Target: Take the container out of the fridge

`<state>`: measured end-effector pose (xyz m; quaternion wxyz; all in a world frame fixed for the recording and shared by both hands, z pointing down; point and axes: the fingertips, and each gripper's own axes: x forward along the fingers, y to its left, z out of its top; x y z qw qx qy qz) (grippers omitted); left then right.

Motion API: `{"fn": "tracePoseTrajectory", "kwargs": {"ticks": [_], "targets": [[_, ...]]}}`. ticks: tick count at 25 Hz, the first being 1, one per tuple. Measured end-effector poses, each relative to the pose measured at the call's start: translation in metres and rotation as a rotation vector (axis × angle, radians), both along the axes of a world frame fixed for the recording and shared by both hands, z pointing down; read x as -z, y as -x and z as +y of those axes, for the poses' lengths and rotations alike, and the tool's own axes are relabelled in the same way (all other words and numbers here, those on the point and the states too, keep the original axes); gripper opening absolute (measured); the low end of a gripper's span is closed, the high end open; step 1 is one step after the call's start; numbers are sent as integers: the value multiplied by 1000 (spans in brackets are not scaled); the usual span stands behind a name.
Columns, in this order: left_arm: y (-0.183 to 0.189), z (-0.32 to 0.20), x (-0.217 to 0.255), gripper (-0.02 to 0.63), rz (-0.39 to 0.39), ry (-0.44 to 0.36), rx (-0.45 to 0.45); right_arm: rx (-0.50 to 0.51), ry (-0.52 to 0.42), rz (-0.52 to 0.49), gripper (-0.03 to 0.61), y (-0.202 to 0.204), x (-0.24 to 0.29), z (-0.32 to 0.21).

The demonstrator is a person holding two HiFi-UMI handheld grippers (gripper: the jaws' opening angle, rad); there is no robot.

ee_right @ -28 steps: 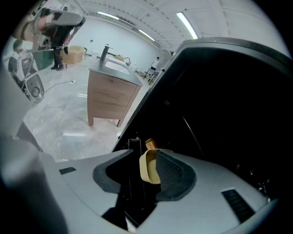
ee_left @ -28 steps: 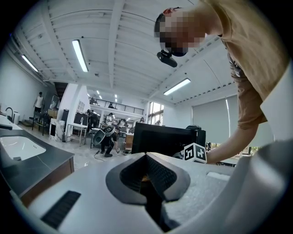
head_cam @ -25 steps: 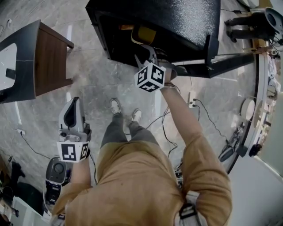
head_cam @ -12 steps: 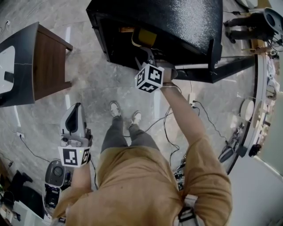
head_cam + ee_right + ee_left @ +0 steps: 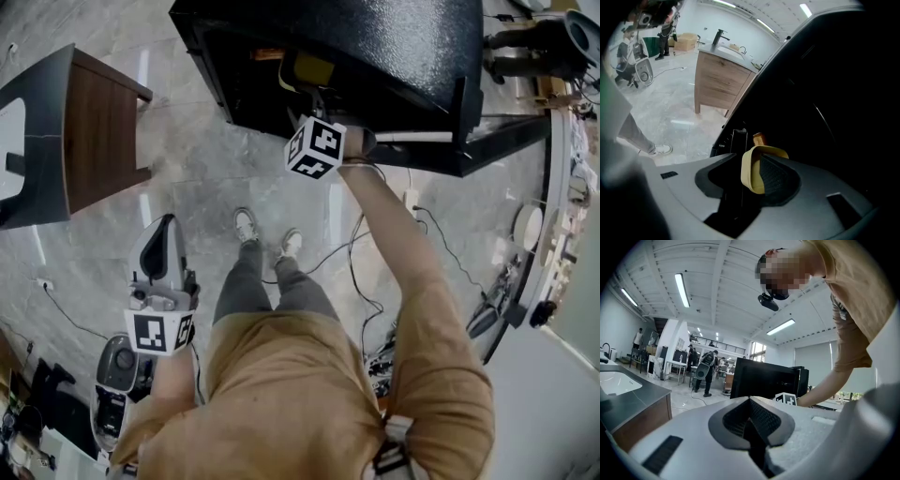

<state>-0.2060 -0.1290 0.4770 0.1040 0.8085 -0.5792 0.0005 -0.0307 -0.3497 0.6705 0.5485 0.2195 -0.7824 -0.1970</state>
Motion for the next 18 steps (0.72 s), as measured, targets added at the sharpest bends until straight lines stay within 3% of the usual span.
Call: {"fn": "tracePoseTrajectory", "kwargs": {"ticks": [18], "targets": [[-1,-12,-14,0,4,18,-14,18,30,74,165,-6,-38,-19]]}}
